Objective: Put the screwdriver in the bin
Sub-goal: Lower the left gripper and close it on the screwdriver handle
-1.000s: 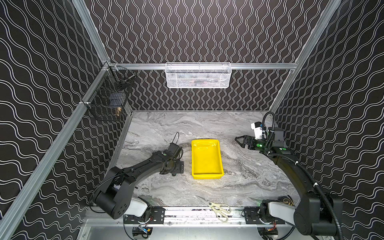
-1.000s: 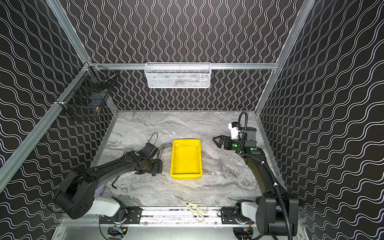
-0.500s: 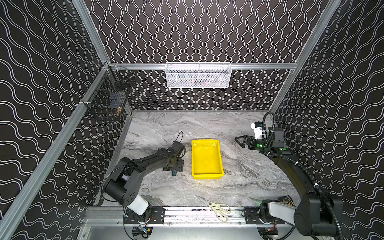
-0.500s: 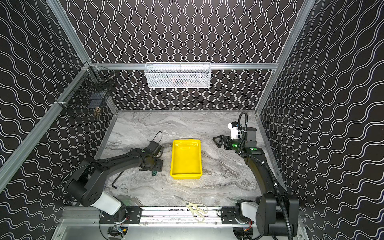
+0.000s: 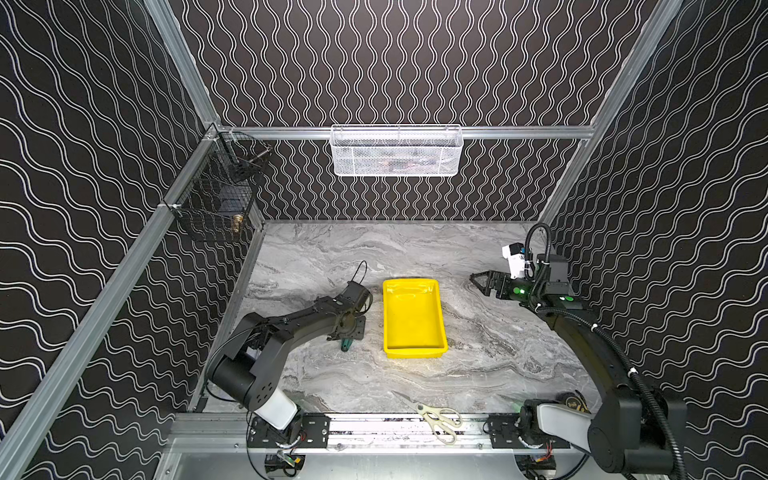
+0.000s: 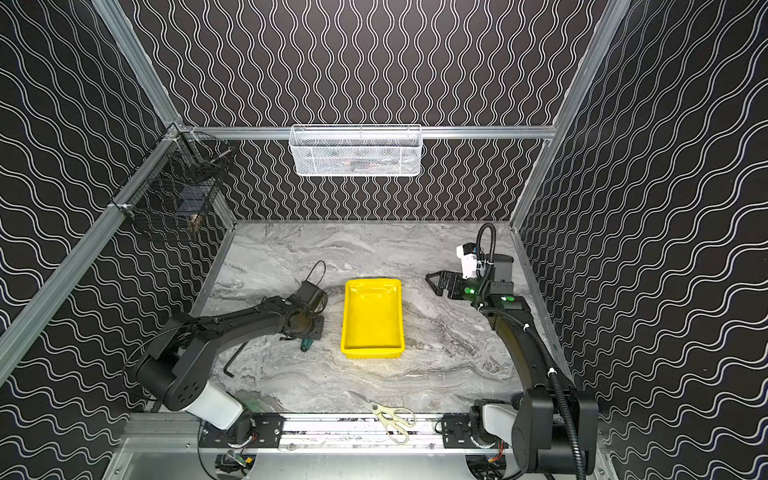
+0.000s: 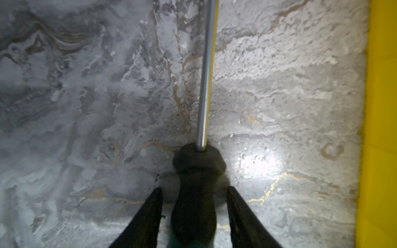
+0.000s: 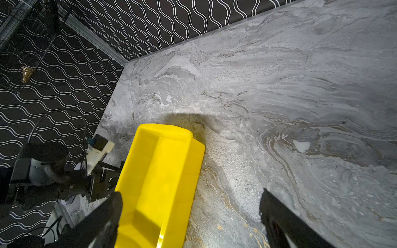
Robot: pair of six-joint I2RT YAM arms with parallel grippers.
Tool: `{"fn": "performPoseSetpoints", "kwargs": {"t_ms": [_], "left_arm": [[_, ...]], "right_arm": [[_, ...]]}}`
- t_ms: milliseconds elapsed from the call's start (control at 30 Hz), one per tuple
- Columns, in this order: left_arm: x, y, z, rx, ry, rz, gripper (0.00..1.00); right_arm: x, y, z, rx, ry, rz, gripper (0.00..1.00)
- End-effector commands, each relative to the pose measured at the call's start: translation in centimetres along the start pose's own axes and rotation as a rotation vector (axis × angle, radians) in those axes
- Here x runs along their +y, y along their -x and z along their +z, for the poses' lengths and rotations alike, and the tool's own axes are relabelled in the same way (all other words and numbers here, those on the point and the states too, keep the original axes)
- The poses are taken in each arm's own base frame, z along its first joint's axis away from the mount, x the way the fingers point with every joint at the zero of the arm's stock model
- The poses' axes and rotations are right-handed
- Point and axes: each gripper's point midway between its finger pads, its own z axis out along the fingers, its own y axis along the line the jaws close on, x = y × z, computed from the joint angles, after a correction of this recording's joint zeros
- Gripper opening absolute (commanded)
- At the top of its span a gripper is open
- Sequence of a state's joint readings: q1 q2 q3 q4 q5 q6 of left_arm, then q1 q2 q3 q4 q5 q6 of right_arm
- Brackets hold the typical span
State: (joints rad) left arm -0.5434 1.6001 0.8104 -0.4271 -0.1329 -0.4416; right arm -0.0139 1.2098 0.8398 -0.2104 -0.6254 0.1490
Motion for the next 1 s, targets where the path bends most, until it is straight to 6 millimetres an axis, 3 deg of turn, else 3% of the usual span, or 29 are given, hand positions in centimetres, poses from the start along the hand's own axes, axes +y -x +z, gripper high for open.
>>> {"fn": "performPoseSetpoints", "kwargs": {"t_ms": [0,300,367,467,967], "left_arm": [[-0.5,-1.7,0.9,0.068,-0.034,0.007,0.47],[-0.7,-2.3,1.8,0.077,-0.048,0.003,0.4],[-0.7,-2.3,1.8,0.077,-0.048,0.003,0.31],[-0.7,-2.2,1.7,0.077,-0.049,-0.001,0.26],[-0.6,-1.5,-0.6,0.075,-0.044,-0.005,0.07]], "right_arm": [[0.1,0.3,0.0,-0.011,0.004,-0.018,1.0],[-0.1,0.2,0.2,-0.006,0.0,-0.013,1.0],[-0.1,0.2,0.2,-0.006,-0.002,-0.014,1.0],[-0.1,0.2,0.1,-0.006,-0.005,-0.015,0.99],[-0.1,0.2,0.1,-0.006,-0.006,-0.014,1.0]]}}
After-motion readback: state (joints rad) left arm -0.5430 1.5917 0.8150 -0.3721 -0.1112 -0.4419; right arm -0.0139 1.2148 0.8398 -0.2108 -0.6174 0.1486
